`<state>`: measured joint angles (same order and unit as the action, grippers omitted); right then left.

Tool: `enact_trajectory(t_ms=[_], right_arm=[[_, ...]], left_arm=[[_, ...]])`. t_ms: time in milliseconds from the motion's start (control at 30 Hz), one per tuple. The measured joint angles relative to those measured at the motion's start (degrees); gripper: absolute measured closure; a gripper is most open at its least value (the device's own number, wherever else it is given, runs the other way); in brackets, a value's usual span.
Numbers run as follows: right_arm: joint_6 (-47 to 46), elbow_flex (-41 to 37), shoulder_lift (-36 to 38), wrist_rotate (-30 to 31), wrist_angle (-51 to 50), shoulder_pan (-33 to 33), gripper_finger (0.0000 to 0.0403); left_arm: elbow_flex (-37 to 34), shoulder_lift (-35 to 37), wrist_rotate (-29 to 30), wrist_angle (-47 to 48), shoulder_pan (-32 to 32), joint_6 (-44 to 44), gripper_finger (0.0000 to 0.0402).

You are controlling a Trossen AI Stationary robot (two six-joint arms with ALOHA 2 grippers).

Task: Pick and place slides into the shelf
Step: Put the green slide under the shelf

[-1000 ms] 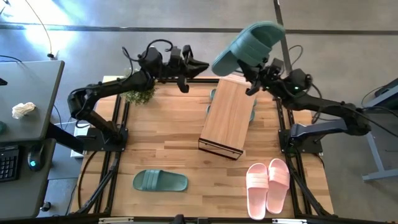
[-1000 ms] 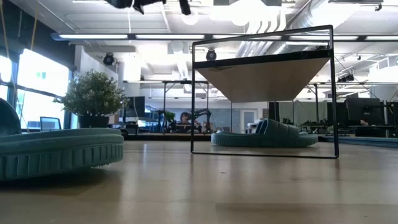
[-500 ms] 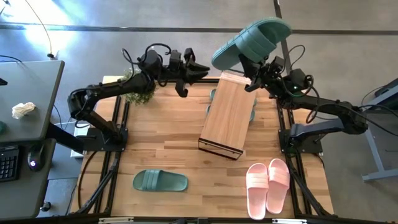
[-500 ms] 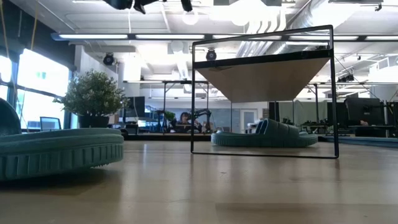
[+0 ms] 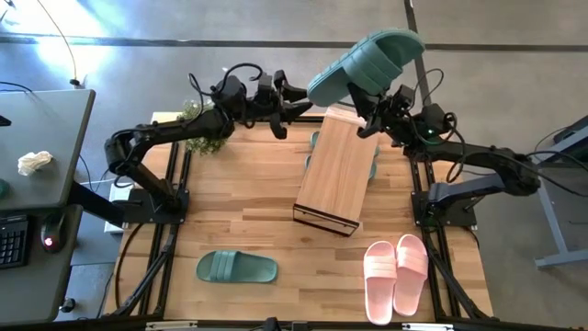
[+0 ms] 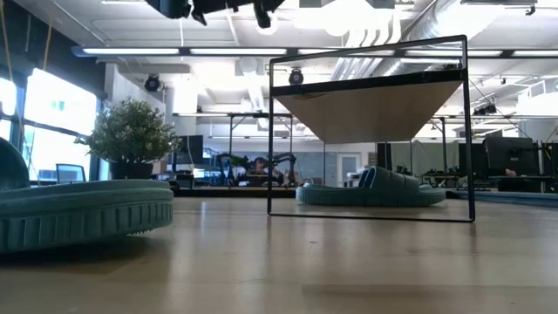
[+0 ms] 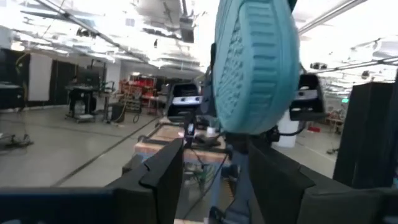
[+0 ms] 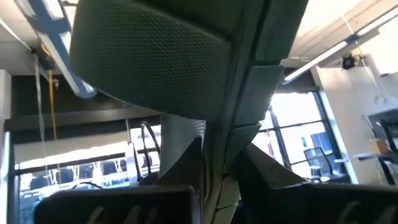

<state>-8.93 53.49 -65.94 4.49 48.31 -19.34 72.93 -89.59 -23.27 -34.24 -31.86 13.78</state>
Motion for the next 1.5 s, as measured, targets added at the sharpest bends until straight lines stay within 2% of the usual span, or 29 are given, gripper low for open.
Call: enact_trajectory(t_ms=[167, 667, 867, 1100, 1367, 1500], right_arm=[[-0.3, 0.1, -1.1, 0.7, 0.5, 0.1, 0.0368], [-0.2, 0.1, -2.2, 1.0, 1.1, -1.0, 0.0371], [-2.8, 0.0, -2.3, -0.6, 1.0, -2.1, 0.0371], [-2.6, 0.0, -2.3, 0.7, 0.5, -1.6, 0.0371], [2.8, 0.0, -2.4, 5.0, 1.3, 1.0, 0.0371], [2.5, 0.0, -3.6, 4.9, 3.6, 1.0, 0.0371]], left_arm=[[0.0, -0.7, 0.7, -2.9, 0.4, 0.6, 0.0230], [0.0, -0.8, -5.4, -3.5, 0.3, 1.3, 0.0223], [0.0, -0.8, -6.7, -3.4, 0.4, 1.6, 0.0222], [0.0, -0.9, -3.5, -4.8, 0.4, 1.6, 0.0222], [0.1, -0.9, 0.8, -7.1, 0.5, 1.7, 0.0222], [0.1, -1.1, 1.9, -7.3, 0.5, 1.9, 0.0222]])
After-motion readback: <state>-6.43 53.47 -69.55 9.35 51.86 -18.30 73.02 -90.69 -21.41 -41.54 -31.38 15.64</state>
